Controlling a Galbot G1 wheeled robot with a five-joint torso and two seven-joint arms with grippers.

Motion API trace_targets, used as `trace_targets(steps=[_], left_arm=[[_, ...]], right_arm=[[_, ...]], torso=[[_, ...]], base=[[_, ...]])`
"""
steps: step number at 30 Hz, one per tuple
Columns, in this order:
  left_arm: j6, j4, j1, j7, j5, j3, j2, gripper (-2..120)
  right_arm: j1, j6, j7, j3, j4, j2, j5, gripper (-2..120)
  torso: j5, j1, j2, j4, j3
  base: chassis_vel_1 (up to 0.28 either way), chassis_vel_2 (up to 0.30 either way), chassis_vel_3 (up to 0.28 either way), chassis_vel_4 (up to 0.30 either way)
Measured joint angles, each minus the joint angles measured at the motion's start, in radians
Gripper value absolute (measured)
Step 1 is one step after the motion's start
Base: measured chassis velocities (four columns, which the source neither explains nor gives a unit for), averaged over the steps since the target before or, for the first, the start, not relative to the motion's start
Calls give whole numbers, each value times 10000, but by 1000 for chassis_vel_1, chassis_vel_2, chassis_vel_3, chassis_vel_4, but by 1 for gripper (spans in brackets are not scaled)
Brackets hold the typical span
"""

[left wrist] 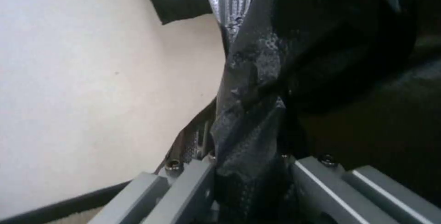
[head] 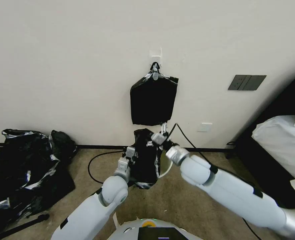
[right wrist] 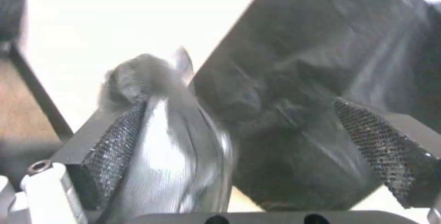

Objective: Place a trash bag onto the trash bin.

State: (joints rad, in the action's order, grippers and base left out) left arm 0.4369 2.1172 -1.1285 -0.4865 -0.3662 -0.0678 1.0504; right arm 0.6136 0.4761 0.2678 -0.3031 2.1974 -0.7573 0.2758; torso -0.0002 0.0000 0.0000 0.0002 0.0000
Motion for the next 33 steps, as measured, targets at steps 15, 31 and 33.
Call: trace_targets(steps=[15, 31, 33], left_arm=[[-1273, -49, -574, 1359, 920, 598, -53, 1], [-2524, -53, -948, 2533, 965, 1040, -69, 1], [-2602, -46, -965, 2578, 965, 1076, -80, 1]], right_arm=[[31, 1009, 2105, 902, -108, 1213, 6580, 100], [-1603, 808, 3914, 1305, -793, 1164, 11542, 100], [-1689, 874, 3947, 1307, -869, 1188, 11750, 100]], torso=[[4, 0, -1, -4, 0], [1, 0, 0, 2, 0], [1, 0, 0, 2, 0]], base=[[0, 0, 0, 0], [0, 0, 0, 0], [0, 0, 0, 0]])
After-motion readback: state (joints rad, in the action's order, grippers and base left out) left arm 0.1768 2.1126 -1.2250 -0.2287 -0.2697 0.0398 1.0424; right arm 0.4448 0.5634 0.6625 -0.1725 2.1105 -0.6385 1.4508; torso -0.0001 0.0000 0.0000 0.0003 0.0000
